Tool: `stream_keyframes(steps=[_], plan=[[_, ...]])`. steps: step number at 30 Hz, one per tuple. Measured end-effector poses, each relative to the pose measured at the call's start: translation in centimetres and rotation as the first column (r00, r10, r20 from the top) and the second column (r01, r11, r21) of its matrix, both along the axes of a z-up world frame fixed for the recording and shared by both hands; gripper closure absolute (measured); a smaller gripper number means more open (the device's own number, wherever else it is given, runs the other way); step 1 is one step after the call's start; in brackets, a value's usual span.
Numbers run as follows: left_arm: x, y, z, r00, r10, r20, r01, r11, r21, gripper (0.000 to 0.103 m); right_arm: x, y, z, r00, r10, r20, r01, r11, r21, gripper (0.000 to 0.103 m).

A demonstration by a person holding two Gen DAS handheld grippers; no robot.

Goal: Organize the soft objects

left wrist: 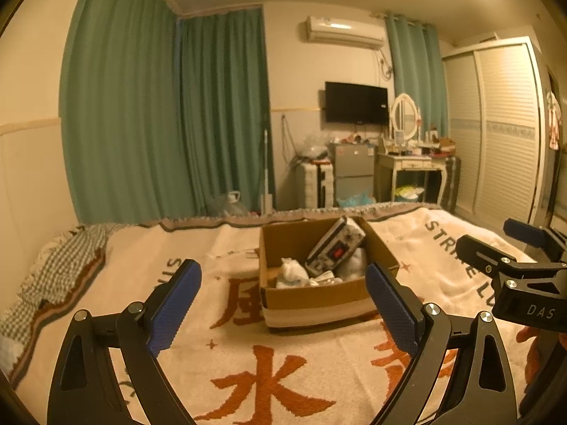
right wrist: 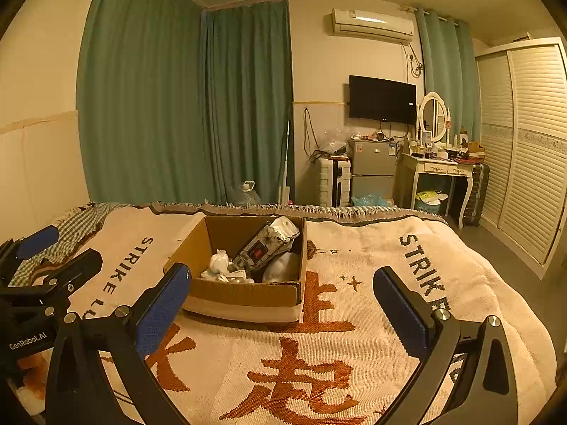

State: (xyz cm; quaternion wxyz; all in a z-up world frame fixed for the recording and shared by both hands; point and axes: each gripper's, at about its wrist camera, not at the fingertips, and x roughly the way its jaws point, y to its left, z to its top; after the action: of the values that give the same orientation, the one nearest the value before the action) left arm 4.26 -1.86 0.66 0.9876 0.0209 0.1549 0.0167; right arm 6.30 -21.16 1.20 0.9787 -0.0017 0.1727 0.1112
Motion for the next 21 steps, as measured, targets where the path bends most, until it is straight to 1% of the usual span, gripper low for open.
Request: stream_keyframes(steps=[21], plan=[[0.06, 0.06, -0.22, 1.0, 0.007, 0.004, -0.007, 1.0, 0.01, 0.008, -0.04, -0.12, -0.14, 1.0, 0.005, -0.006, -0.005, 1.0, -0.004, 0.0]])
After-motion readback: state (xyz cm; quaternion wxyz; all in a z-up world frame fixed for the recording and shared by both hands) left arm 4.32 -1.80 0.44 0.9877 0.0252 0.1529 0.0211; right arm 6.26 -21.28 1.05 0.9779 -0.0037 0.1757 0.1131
